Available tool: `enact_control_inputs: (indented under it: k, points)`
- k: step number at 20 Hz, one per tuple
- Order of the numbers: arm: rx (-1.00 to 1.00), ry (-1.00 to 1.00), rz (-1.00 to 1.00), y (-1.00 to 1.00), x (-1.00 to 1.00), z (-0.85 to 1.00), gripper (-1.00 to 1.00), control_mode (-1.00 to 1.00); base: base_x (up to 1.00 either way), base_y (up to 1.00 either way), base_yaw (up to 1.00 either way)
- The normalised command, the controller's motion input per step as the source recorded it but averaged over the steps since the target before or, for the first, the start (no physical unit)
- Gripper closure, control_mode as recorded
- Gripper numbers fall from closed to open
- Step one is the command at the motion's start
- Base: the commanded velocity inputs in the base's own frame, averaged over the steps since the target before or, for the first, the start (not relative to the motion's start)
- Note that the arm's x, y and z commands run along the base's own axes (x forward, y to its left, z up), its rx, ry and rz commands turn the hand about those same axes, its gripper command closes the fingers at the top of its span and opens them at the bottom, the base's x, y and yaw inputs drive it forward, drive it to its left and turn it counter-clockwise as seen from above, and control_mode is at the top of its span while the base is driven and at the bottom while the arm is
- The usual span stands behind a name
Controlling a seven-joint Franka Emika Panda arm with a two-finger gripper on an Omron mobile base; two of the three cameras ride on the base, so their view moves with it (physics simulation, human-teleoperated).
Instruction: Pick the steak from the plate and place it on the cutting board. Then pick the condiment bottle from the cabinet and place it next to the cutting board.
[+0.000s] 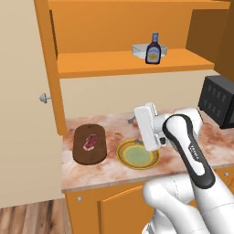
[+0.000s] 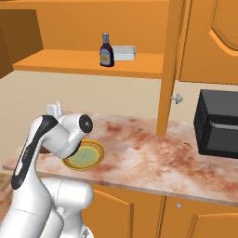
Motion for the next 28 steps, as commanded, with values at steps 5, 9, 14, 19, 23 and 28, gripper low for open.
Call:
enact_control_inputs:
  k: [5, 9, 14, 19, 23, 28]
  points:
    - [0.23, 0.12, -0.17, -0.28, -0.01, 0.16, -1.0, -1.0, 0.0, 0.0, 0.0]
    - [0.21, 0.22, -0.18, -0.27, 0.0, 0.07, -1.0, -1.0, 0.0, 0.0, 0.0]
    - [0.21, 0.26, -0.17, -0.18, 0.0, 0.0, -1.0, -1.0, 0.0, 0.0, 0.0]
    - [0.19, 0.27, -0.13, -0.07, 0.0, 0.0, -1.0, -1.0, 0.0, 0.0, 0.0]
    - [0.19, 0.23, -0.07, -0.01, 0.02, 0.01, -1.0, -1.0, 0.0, 0.0, 0.0]
    - [0.2, 0.13, -0.04, 0.0, 0.09, 0.02, -1.0, -1.0, 0.0, 0.0, 0.0]
